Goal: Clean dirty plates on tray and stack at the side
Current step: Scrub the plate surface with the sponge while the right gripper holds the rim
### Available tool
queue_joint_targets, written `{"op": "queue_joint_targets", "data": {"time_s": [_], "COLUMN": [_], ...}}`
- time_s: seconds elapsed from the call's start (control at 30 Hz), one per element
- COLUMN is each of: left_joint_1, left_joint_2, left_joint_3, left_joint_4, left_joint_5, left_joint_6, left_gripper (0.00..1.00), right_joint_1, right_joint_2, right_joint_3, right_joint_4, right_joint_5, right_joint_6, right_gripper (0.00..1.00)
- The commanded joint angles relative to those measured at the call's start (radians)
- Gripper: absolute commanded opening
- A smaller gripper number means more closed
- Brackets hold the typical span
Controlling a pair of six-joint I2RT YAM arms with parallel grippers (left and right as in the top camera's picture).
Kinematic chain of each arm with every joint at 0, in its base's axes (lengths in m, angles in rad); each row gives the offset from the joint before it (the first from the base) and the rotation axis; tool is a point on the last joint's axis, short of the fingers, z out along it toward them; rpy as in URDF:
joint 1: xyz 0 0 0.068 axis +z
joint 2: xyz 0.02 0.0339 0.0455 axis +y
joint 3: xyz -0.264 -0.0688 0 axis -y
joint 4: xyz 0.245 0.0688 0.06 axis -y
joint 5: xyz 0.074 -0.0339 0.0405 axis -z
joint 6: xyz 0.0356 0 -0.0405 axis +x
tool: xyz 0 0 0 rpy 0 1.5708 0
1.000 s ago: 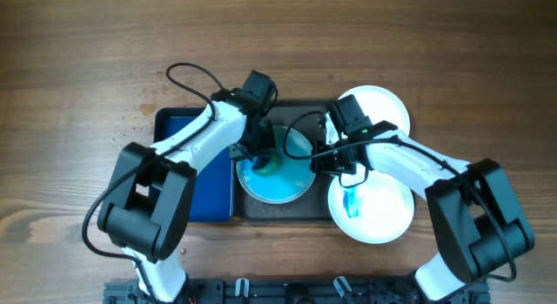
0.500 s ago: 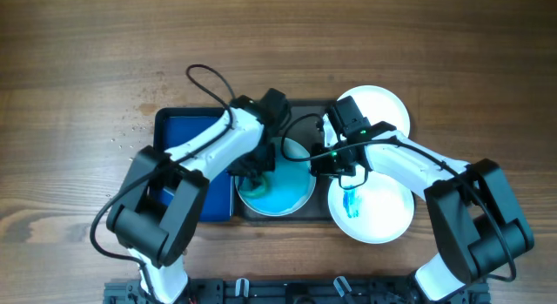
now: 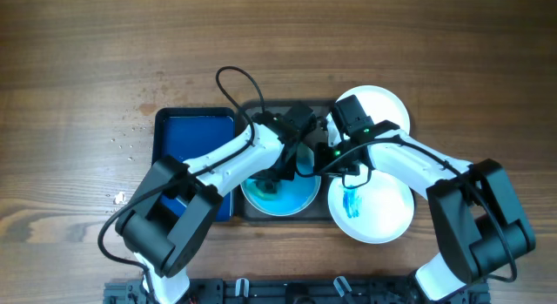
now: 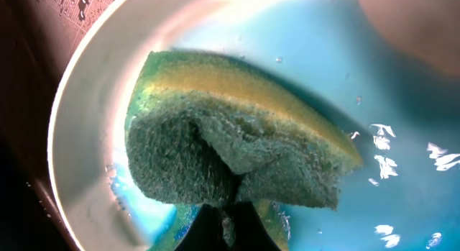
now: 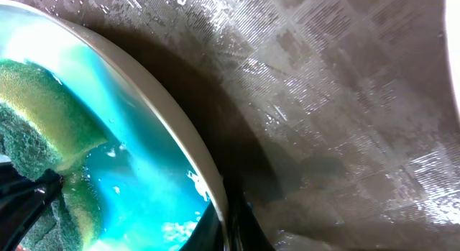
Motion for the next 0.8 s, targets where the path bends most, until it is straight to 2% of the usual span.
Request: {"op": "queue_joint_targets", "data": {"time_s": [0.0,0.3,0.4,0.57,0.77], "left_joint_1": [-0.016,0.031,0.034,0.039,0.045], "left_joint_2": [0.047,0.026,-0.002,-0.039,-0.050], "left_joint_3": [-0.015,0.029,0.044,0.058,0.058], "left_joint_4": [0.133,0.163,0.147,0.059,-0.011], "left_joint_5": [0.193,0.191,0.140,0.004,-0.004], "left_joint_6": [-0.071,-0.078,-0.078,-0.082,-0.082], "left_gripper": [0.04,0.04,0.04,0.04,0.04], "right_joint_1": [0.013,0.013,0.013,0.013,0.013], "right_joint_2": [0.017,0.017,0.017,0.017,0.017], "right_joint_3": [-0.005,-0.005,-0.005,-0.004,-0.005], "right_joint_4": [0.010,0.010,0.010,0.011,0.011], "right_joint_5": [-0.015,-0.014,-0.015,-0.015,-0.015], "right_joint_6": [0.023,0.019,0.019,0.005,0.003], "right_gripper": [0.04,0.04,0.04,0.04,0.04]}}
